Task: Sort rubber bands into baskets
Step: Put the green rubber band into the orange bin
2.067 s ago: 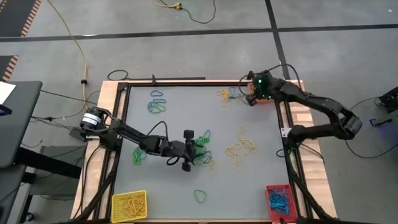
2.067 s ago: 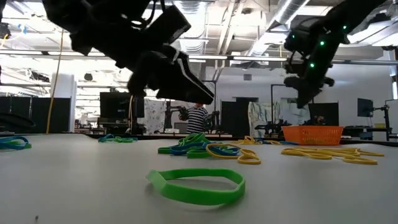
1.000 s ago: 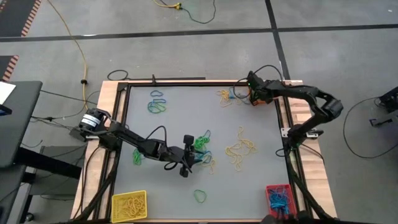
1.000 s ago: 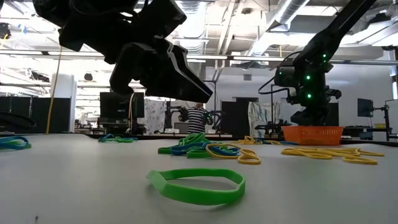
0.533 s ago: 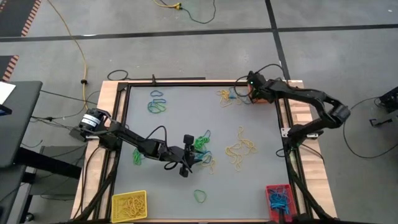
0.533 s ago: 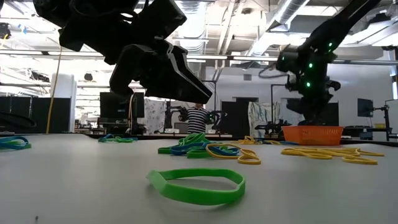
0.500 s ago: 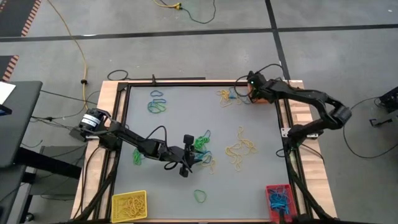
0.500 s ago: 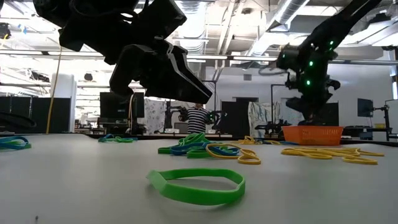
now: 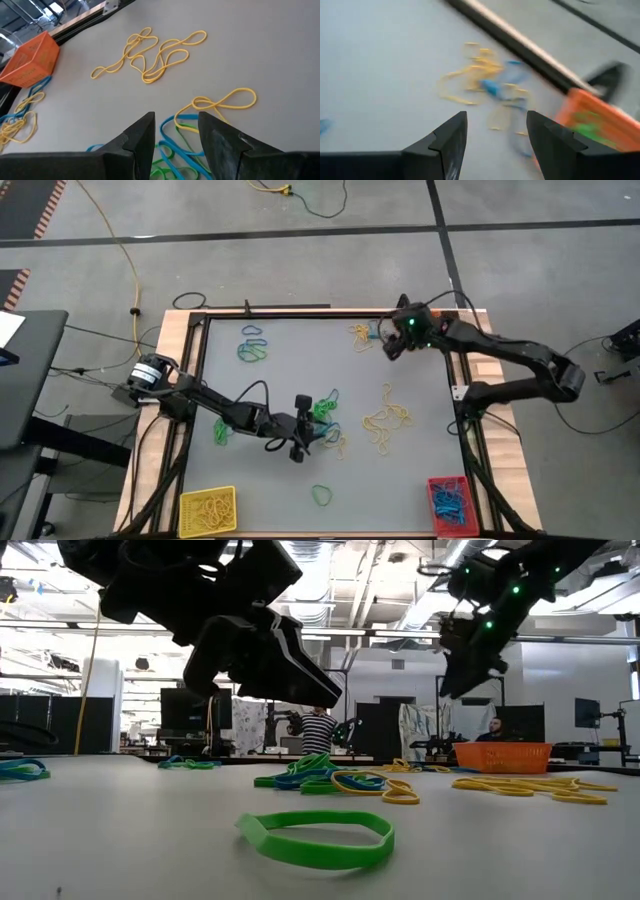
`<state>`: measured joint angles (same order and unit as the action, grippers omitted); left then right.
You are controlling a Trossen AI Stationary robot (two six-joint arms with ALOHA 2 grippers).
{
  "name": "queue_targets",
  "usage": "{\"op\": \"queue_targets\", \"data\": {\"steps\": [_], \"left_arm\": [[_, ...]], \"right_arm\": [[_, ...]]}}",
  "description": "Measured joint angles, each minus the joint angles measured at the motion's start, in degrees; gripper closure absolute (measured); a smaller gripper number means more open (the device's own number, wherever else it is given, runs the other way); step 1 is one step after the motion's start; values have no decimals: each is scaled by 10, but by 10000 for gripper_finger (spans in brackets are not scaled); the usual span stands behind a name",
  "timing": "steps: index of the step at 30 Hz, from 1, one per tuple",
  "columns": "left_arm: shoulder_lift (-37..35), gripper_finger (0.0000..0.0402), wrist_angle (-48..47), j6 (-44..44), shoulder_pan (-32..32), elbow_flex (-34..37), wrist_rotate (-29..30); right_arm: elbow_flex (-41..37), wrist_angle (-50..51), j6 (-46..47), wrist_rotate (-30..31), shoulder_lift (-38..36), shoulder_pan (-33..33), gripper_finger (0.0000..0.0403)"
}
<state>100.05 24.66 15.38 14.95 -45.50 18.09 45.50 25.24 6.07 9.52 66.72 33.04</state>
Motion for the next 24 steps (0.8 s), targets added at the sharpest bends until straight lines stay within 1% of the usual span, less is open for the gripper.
{"op": "queue_targets", "data": {"steps": [3,10,17,20,24], "left_arm": [[0,260,0,0,-4,0,0],[0,260,-1,0,-15,0,2],[0,260,-28,-21,-29,0,0],[0,260,-49,-37,-32,0,-36],[0,260,-68,-46,-30,0,-113]], "right_arm": [[0,-4,-5,-11,9,-52,170],[0,-27,-28,-9,43,-172,171],[0,-92,-55,-5,87,-273,171],[0,-126,-74,-5,109,-312,171],[0,-149,-94,-5,139,-350,171]]}}
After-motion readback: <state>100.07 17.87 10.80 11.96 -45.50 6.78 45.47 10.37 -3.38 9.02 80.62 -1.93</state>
